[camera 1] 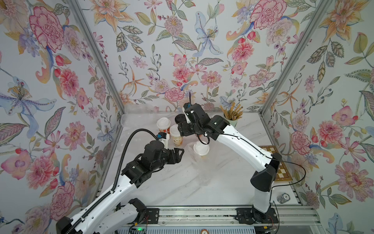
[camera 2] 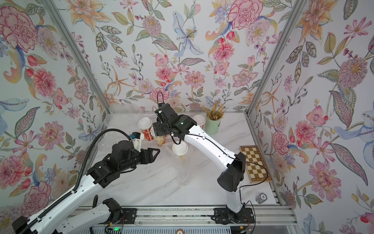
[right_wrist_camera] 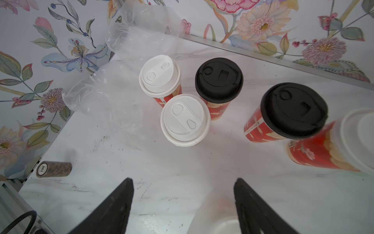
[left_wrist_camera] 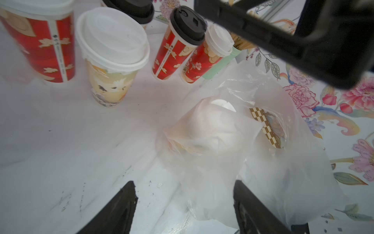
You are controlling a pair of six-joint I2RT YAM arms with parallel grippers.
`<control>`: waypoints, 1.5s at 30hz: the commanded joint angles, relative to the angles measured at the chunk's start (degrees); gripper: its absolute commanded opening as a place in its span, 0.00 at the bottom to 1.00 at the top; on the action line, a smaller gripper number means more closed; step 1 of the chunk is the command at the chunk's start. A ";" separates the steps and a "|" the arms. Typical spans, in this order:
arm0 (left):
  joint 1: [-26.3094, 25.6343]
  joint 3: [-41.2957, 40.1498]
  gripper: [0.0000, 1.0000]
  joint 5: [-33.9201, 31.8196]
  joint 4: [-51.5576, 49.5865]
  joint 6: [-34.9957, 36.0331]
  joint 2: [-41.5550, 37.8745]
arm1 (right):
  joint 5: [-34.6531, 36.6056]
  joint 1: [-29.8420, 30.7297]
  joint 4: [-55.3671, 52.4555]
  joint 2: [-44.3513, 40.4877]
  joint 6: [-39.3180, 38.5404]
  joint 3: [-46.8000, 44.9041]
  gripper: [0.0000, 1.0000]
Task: Pack milk tea into plastic carrier bags
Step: Pick up the milk tea cup at the center of the board.
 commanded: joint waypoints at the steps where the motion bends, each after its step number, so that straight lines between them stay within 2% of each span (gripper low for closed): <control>1: 3.28 0.26 0.79 -5.16 -4.98 0.29 -2.64 | -1.91 -0.05 0.04 3.57 -3.64 4.57 0.80; 9: 13.62 -2.42 0.82 -2.24 -5.37 1.89 -4.33 | -3.21 -1.23 0.11 12.68 -5.19 12.06 0.82; 15: 17.91 -3.31 0.82 1.16 -3.98 3.70 -4.14 | -2.17 -1.94 0.07 17.90 -5.60 16.77 0.84; 23: 18.59 -3.62 0.82 2.45 -3.06 4.33 -3.70 | -1.75 -3.03 0.12 22.13 -6.05 19.89 0.85; 45: 19.26 -5.73 0.83 4.45 -0.65 3.34 -3.70 | -2.94 -3.10 0.11 25.76 -6.95 19.22 0.82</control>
